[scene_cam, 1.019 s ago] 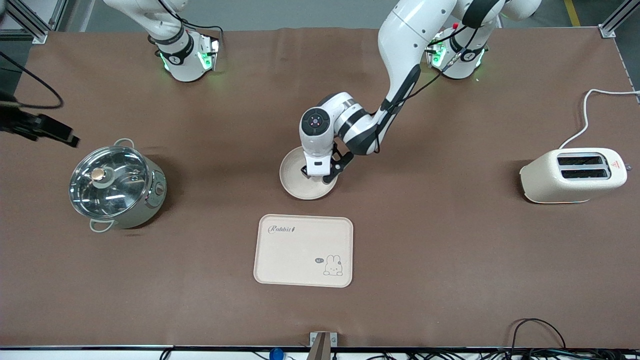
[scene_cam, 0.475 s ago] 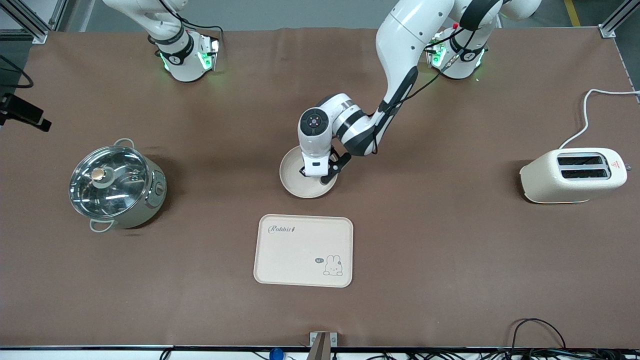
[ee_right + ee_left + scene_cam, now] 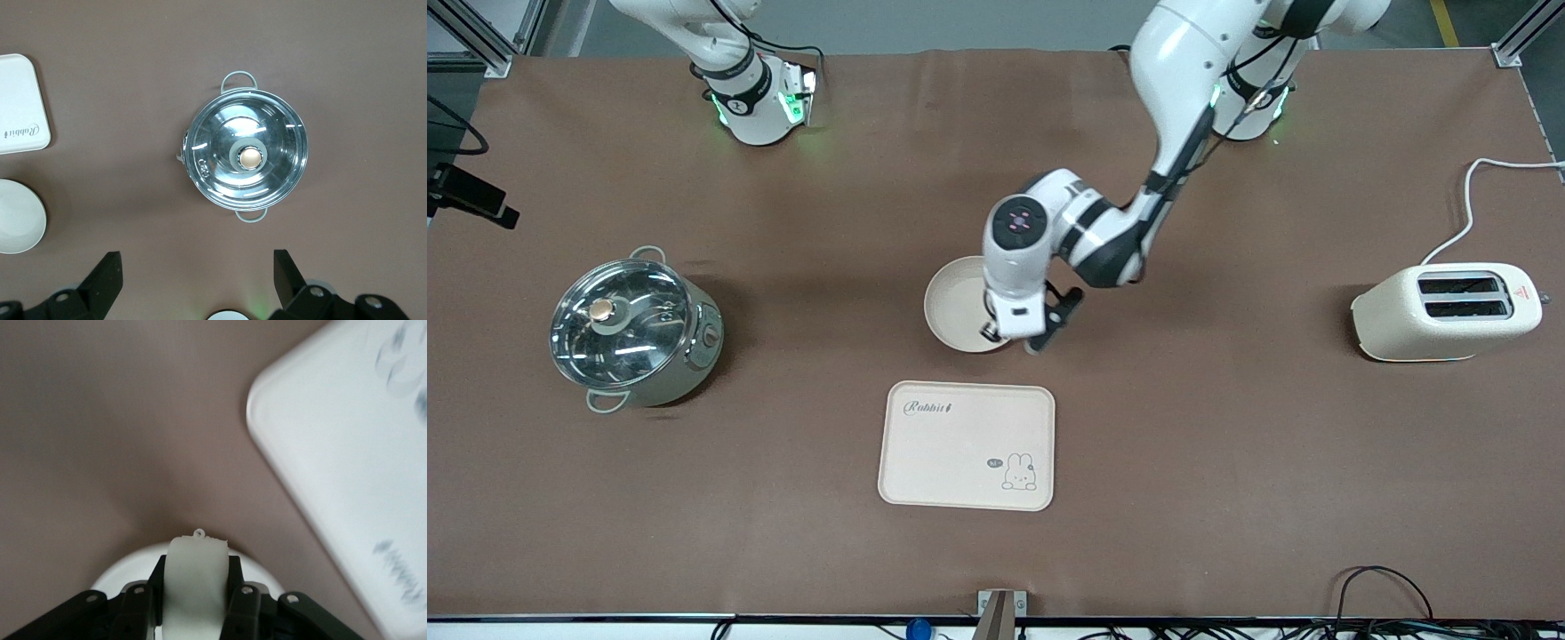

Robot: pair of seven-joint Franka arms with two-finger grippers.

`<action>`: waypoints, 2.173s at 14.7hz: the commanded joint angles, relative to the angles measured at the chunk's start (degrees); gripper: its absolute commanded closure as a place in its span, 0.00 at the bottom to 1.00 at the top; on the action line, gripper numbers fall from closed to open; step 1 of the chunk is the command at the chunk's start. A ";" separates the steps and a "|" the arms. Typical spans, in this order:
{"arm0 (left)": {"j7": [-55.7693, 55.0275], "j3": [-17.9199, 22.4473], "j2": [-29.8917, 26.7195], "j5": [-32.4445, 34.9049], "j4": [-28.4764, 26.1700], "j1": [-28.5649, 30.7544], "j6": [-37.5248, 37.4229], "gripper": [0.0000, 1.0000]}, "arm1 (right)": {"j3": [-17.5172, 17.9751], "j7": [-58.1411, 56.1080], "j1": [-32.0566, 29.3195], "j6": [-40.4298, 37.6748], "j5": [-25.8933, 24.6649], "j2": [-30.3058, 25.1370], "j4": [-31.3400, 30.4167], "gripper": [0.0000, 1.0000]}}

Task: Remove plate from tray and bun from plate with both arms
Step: 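Carry the bun with the left gripper toward the toaster and lower it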

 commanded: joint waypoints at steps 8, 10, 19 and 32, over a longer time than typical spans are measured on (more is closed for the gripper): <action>21.42 -0.48 2.89 12.08 -1.53 24.74 -6.17 0.56 | 1.97 -0.87 -0.78 -1.65 -1.02 -1.50 0.46 0.00; 24.77 -0.57 4.47 11.91 -1.27 27.47 -5.82 0.51 | 1.97 -0.87 -0.69 -1.65 -1.02 -1.50 0.46 0.00; 26.81 -0.92 1.33 11.47 -1.09 29.59 -5.02 0.00 | 2.23 -0.70 -0.16 -2.09 -1.28 -1.41 0.37 0.00; 71.16 -1.89 -29.42 8.40 -1.09 29.76 -29.61 0.00 | 2.14 -0.69 0.02 -1.83 -1.37 -1.32 0.37 0.00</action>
